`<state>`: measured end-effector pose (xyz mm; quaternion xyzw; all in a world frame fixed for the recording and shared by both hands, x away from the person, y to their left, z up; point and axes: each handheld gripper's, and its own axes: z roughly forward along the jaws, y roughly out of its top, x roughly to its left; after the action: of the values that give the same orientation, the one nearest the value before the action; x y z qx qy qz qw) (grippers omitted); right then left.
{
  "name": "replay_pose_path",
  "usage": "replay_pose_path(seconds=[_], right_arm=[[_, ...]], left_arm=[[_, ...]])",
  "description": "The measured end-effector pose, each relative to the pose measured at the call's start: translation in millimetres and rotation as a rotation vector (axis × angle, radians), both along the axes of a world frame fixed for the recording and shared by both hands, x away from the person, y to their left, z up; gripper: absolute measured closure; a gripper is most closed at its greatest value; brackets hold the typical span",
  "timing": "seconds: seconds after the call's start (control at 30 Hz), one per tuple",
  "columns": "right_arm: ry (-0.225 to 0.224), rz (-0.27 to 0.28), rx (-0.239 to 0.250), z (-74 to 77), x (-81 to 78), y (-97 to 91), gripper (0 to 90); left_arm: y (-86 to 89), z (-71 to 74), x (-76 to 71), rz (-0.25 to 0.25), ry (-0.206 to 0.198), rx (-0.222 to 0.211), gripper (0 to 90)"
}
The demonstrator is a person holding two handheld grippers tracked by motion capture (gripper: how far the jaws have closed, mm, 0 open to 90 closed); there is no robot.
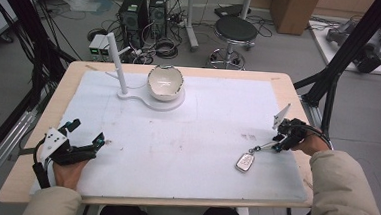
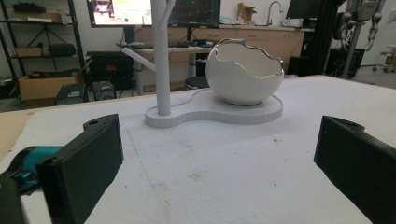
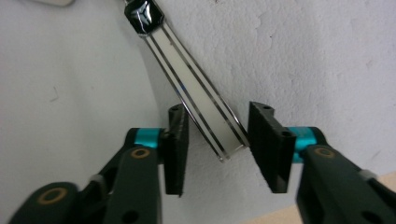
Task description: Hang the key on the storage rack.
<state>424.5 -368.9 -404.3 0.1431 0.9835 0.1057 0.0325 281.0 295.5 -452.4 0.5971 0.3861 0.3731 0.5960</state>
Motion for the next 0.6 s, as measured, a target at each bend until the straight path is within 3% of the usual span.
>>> replay_pose_path(seconds=[0.2,0.53,0.6], right_arm=[[0.010,0.016,0.008,1.0,-4.6,1.6,73.1],[0.008,-0.039,0.101,6.9,-9.6,10.5,73.8],[0.004,-0.061,0.137,9.6,-12.0,16.4,73.9]], left_arm=[[0.1,0.0,0.1,-0.001,0.000,-0.001,1.7],[0.1,0.0,0.1,0.000,0.000,-0.002,1.7],[0.3,0.0,0.1,-0.001,0.000,-0.002,1.7]])
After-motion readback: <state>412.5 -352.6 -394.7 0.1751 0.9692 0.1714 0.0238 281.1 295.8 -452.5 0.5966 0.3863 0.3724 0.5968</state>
